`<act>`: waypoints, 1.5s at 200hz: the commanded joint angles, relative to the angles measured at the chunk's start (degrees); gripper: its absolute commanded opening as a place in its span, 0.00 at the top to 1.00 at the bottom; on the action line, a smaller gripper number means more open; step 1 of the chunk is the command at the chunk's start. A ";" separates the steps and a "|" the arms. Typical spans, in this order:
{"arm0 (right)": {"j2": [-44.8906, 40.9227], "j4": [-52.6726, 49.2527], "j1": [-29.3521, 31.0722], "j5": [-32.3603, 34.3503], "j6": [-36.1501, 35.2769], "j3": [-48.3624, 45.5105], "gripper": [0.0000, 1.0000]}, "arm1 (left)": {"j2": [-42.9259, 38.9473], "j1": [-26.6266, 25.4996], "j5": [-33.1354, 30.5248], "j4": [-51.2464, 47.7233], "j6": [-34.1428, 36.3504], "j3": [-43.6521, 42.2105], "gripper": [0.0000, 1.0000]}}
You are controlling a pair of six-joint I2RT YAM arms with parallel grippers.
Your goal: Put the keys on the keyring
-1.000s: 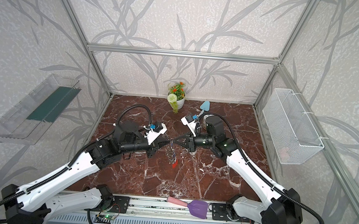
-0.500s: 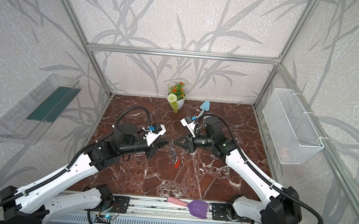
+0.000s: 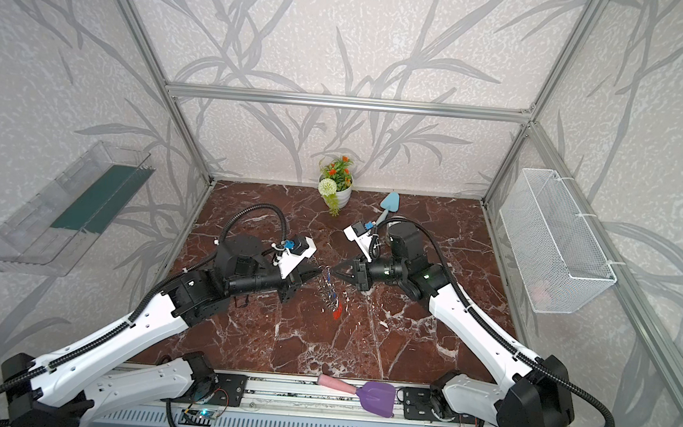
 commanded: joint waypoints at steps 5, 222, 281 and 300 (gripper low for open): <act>-0.10 -1.80 -0.54 0.64 -0.62 -0.99 1.00 | -1.69 -0.24 -0.53 7.26 -2.12 -0.65 1.00; -11.52 -0.58 -18.73 11.44 6.24 -8.24 0.72 | 8.88 -0.36 3.61 46.95 -19.50 -8.07 1.00; -17.42 12.47 -21.84 11.10 9.10 -9.25 0.52 | 12.00 -0.33 7.35 46.49 -20.52 -5.61 1.00; -16.32 22.09 -21.83 8.35 12.31 -11.62 0.50 | 12.30 -0.24 8.54 46.00 -20.97 -5.09 1.00</act>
